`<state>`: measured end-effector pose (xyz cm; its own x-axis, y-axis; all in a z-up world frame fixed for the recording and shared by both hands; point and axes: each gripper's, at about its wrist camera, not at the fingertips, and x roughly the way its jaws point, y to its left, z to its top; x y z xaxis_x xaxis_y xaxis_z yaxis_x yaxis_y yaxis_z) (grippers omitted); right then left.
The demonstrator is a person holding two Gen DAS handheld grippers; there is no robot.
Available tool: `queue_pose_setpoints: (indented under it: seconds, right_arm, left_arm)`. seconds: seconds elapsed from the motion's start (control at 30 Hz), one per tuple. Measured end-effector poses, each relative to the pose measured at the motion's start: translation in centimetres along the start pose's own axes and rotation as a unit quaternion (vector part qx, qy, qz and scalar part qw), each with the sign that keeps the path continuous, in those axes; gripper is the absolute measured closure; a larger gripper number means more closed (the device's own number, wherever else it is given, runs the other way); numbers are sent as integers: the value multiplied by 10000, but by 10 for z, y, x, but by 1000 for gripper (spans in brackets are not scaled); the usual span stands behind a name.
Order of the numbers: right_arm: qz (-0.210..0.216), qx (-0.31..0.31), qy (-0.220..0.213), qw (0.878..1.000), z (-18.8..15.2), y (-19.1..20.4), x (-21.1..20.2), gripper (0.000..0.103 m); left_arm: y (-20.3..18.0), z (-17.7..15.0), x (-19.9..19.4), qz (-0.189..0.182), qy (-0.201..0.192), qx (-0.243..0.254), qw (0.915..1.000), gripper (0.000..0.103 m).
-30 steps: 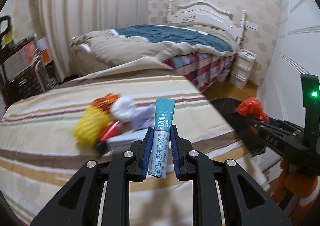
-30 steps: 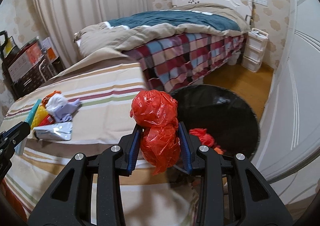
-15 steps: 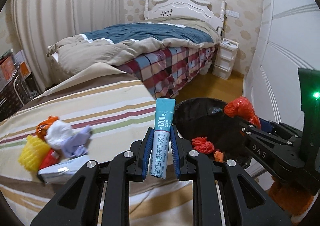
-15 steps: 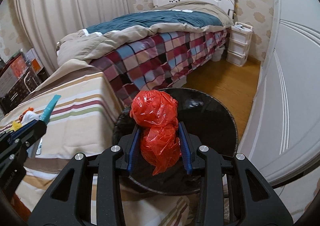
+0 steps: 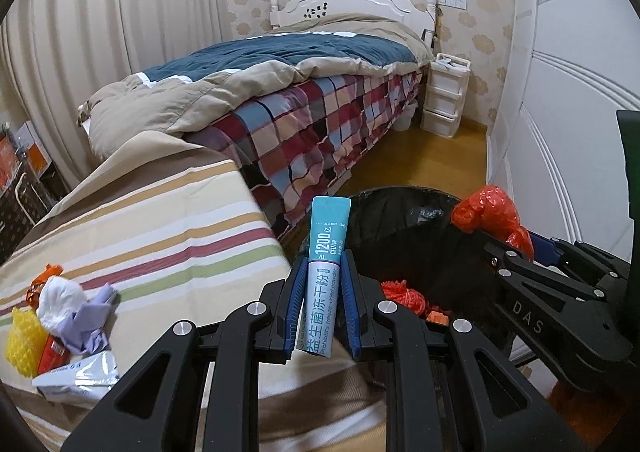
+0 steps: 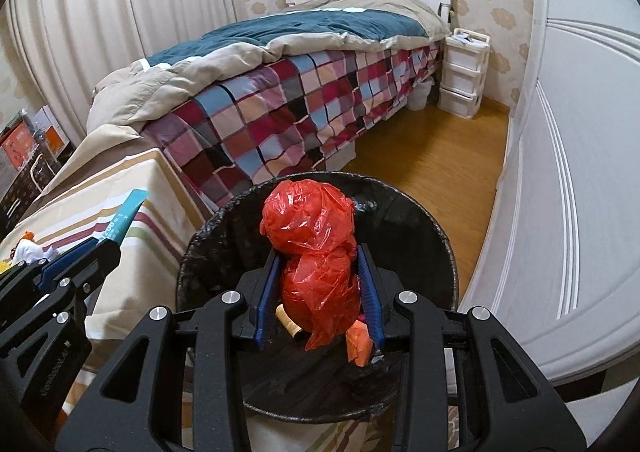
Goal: Collect trash
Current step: 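Open both tools to drop the tube and red bag into the bin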
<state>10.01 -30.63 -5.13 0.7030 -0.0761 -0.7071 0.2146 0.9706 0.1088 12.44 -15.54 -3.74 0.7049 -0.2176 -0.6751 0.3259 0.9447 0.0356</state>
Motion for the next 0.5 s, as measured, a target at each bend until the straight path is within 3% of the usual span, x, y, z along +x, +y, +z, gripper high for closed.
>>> queue_pose_setpoints:
  seconds: [0.17,0.27,0.4,0.5]
  right_arm:
    - [-45,42,27,10000,-1,-4,7,64]
    - [-100,60,16,9999,-1,-5,10,47]
    - [-174,78,-11,9998,-2,-6,9,44]
    - [-212,126,-31,9997,-4,-7,6,40]
  left_arm:
    - [-5,1,9,21,97,65,9999,82]
    - [-3,-1,10,35,149,31,9999,77]
    - [1,-1,6,139,56,-48,9999,50]
    - [3,-3,0,235,-25,-53,9997,36]
